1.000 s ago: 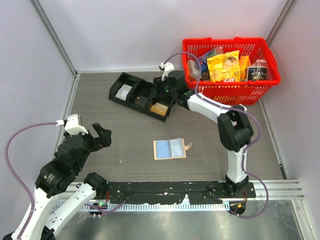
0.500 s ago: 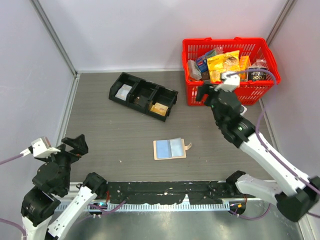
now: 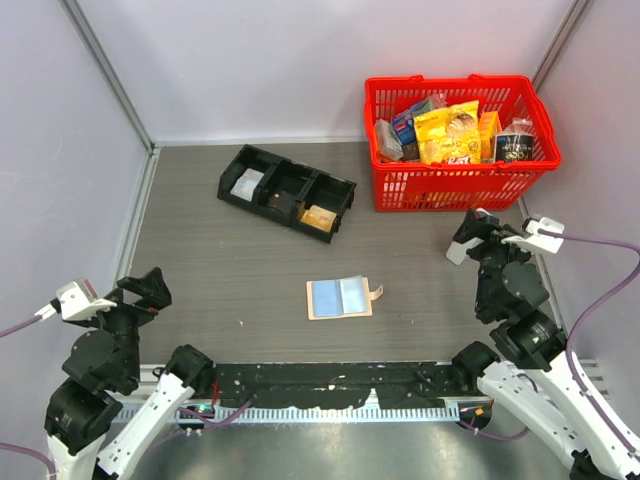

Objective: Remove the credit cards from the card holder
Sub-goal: Reset both arms

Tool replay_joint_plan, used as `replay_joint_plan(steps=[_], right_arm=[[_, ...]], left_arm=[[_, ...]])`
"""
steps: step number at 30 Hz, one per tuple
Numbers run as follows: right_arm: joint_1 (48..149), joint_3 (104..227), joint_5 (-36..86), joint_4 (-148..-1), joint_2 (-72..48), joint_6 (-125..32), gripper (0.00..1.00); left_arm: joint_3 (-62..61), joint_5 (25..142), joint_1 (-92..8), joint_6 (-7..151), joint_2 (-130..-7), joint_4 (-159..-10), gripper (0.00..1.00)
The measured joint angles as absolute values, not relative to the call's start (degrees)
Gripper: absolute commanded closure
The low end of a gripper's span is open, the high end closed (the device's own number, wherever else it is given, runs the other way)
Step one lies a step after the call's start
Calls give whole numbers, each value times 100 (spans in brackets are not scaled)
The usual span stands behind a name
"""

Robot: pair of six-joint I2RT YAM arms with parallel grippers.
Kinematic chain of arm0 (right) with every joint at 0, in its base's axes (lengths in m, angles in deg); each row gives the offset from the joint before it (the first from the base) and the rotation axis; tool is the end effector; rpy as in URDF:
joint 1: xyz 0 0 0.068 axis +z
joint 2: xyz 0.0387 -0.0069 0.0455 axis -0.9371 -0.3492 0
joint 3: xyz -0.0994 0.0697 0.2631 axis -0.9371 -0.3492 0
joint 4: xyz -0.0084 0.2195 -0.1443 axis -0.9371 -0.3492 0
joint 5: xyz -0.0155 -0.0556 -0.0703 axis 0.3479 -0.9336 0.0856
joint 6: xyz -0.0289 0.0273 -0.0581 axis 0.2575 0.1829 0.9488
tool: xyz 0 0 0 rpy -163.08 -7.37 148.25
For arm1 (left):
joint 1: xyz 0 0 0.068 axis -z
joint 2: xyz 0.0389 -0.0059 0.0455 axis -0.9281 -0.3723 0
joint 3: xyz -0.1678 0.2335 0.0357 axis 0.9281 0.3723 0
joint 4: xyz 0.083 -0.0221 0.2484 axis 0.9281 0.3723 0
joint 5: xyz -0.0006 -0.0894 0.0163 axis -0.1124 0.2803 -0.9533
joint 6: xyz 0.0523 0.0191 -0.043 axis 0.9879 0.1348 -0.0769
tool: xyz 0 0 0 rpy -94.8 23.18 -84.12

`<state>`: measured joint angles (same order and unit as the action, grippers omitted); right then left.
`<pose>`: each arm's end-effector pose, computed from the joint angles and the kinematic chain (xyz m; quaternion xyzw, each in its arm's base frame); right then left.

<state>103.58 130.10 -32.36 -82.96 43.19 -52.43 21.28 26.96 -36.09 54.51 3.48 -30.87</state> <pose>0.1089 0.0201 0.3659 0.1949 0.6578 0.0035 0.7275 0.0024 0.0493 0.3442 -0.2613 0.6767 -0.0574 0.6860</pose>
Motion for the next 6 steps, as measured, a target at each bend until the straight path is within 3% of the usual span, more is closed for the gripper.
replay_joint_plan(steps=[6], right_arm=[[10358,12804,-3365,-8240,4419,-5007,20]], left_arm=[[2217,2650,-3609,5538,348,-3240,0]])
